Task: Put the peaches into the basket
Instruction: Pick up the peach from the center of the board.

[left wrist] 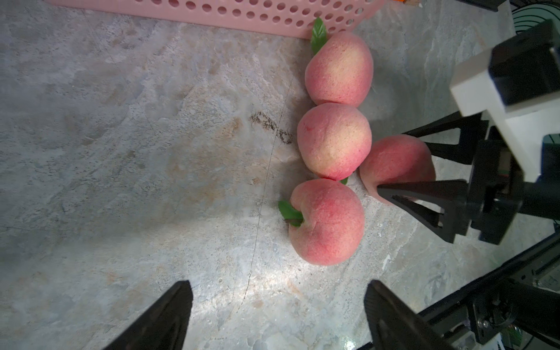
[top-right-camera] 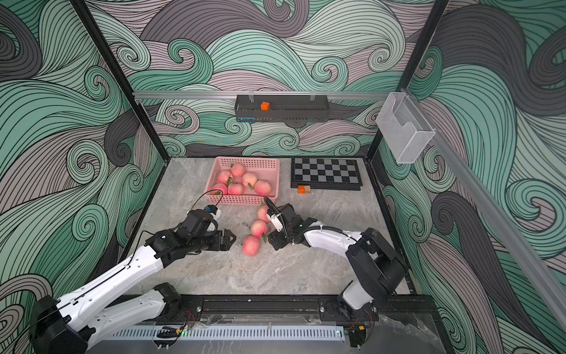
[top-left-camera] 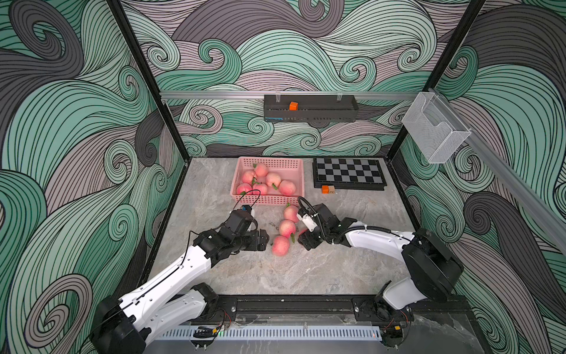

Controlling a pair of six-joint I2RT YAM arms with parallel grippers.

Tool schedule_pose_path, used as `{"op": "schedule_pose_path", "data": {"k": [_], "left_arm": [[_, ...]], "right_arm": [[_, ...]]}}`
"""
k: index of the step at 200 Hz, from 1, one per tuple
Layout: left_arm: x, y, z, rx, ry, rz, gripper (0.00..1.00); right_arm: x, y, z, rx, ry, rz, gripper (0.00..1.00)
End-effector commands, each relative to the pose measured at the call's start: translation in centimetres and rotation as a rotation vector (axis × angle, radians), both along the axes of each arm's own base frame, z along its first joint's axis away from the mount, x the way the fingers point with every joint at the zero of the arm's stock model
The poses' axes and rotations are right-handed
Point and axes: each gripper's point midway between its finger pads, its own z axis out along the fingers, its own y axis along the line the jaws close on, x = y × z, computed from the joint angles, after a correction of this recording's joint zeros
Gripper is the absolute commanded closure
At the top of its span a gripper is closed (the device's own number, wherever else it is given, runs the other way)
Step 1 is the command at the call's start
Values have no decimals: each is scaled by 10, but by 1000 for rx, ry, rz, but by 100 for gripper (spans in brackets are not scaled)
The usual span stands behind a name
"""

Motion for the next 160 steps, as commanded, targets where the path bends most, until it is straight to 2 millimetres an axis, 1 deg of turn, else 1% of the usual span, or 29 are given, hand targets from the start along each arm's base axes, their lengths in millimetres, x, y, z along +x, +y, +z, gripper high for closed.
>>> {"op": "schedule_pose_path", "data": {"k": [1,26,42,57,85,122,160], "left_arm": [[6,-1,9,18,-18,0,10],[10,-1,8,30,-12,4,10],[10,-1,4,37,2,5,10],[10,-1,2,40,8,7,10],[13,-2,7,36,2,5,10],[21,-7,22,11,-34,-2,10],[28,-10,26,10,-23,-22,10]], "right_arm": [[1,1,6,0,-3,18,23],[0,-1,9,-8,-9,23,31],[-1,-3,9,-17,-6,25,32],[-2,-4,14,-13,-7,26,33],[-1,-4,37,15,-48,27,33],[1,-4,71,41,-98,29,33],[16,6,112,82,-162,37,33]]}}
